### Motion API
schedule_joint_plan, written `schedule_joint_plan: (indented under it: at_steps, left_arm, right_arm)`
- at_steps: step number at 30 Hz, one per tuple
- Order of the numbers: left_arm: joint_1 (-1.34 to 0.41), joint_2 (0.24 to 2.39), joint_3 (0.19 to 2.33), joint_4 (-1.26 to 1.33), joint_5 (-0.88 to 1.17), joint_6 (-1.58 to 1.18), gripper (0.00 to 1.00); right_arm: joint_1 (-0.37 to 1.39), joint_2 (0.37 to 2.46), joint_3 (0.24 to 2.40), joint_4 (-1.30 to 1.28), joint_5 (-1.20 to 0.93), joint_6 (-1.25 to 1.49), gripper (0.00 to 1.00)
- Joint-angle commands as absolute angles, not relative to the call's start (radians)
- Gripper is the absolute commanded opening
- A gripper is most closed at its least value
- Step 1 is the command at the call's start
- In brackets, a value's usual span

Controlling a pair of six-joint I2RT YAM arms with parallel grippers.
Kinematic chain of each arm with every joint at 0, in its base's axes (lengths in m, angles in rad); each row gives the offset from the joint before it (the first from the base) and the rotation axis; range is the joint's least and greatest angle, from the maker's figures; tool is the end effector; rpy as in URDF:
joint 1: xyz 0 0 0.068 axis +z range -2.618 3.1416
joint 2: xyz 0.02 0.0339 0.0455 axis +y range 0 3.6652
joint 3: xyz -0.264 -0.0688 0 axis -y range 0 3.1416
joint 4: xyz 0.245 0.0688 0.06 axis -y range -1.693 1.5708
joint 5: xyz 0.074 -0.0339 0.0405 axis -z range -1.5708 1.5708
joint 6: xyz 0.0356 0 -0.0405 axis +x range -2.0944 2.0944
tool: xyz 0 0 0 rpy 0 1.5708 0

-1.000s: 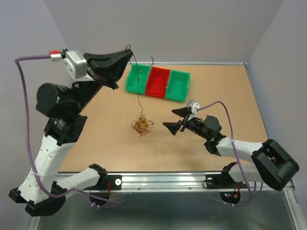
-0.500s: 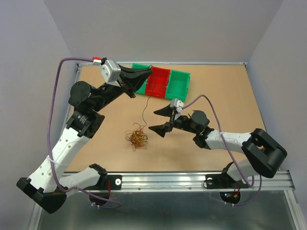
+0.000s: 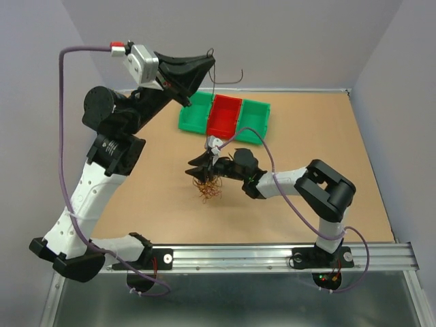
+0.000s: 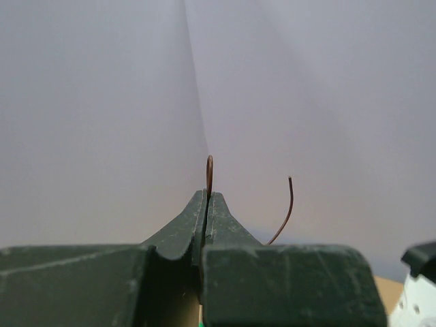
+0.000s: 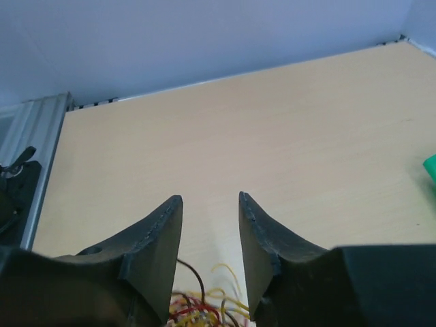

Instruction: Untangle the cables

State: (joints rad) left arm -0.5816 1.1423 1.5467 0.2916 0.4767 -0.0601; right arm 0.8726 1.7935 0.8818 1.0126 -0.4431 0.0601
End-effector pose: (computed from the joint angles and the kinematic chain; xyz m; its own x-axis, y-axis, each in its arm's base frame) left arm 0.1523 -0.1197 0.5729 0.4878 -0.3846 -0.7837 0.8131 0.5268 0.2476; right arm 0.2335 0.3020 0.2247 0.0066 0.0923 -0.9957 -0.9684 0.2489 0.0166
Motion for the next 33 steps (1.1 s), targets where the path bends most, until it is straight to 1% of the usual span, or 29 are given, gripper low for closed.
schedule_joint_plan:
  at_steps: [1, 2, 4, 5, 6, 9, 11, 13, 14, 16, 18, 19, 20, 23, 27, 30, 33]
  left_arm:
    - [-0.586, 1.225, 1.745, 0.286, 0.381, -0.038, 0.00]
    - [-0.584, 1.241, 1.790, 0.273, 0.341, -0.032, 0.00]
    - [-0.584, 1.308, 1.952, 0.232, 0.316, -0.006, 0.00]
    - [-0.584, 1.333, 2.017, 0.169, 0.308, -0.005, 0.00]
    - [-0.584, 1.354, 2.131, 0.143, 0.296, 0.027, 0.00]
    - [-0.584, 1.381, 2.207, 0.146, 0.194, 0.051, 0.00]
    - [-0.584, 1.361, 2.209, 0.204, 0.081, 0.071, 0.00]
    - [-0.584, 1.332, 2.181, 0.271, 0.008, 0.092, 0.00]
    - [-0.584, 1.324, 2.171, 0.290, 0.008, 0.103, 0.00]
    - [-0.584, 1.313, 2.158, 0.310, -0.089, 0.118, 0.00]
    - [-0.584, 1.312, 2.161, 0.316, -0.138, 0.129, 0.00]
    - [-0.584, 1.312, 2.164, 0.328, -0.167, 0.135, 0.00]
    - [-0.584, 1.312, 2.167, 0.339, -0.236, 0.158, 0.00]
    - [-0.584, 1.290, 2.158, 0.400, -0.319, 0.205, 0.00]
    - [-0.584, 1.240, 2.074, 0.515, -0.423, 0.322, 0.00]
    - [-0.584, 1.227, 2.051, 0.557, -0.434, 0.360, 0.00]
    - [-0.584, 1.224, 2.034, 0.571, -0.446, 0.396, 0.00]
  right_arm:
    - [0.891, 1.900, 0.972, 1.025, -0.439, 0.049, 0.43]
    - [0.893, 1.911, 0.970, 1.025, -0.430, 0.049, 0.43]
    - [0.891, 1.927, 0.959, 1.022, -0.381, 0.041, 0.39]
    - [0.891, 1.930, 0.937, 1.017, -0.362, 0.040, 0.38]
    - [0.891, 1.925, 0.922, 1.016, -0.341, 0.032, 0.36]
    - [0.882, 1.881, 0.844, 1.012, -0.275, 0.011, 0.35]
    - [0.870, 1.850, 0.801, 1.014, -0.268, 0.012, 0.33]
    - [0.833, 1.806, 0.749, 1.015, -0.268, 0.024, 0.26]
    - [0.833, 1.792, 0.735, 1.017, -0.268, 0.029, 0.21]
    - [0.807, 1.760, 0.700, 1.020, -0.265, 0.032, 0.10]
    - [0.802, 1.743, 0.678, 1.017, -0.247, 0.031, 0.11]
    - [0.799, 1.721, 0.646, 1.016, -0.221, 0.022, 0.21]
    - [0.790, 1.707, 0.629, 1.017, -0.209, 0.021, 0.22]
    - [0.769, 1.643, 0.551, 1.017, -0.151, 0.035, 0.22]
    - [0.698, 1.537, 0.456, 1.020, -0.150, 0.086, 0.22]
    - [0.683, 1.479, 0.416, 1.020, -0.137, 0.107, 0.11]
    - [0.680, 1.451, 0.385, 1.019, -0.078, 0.117, 0.10]
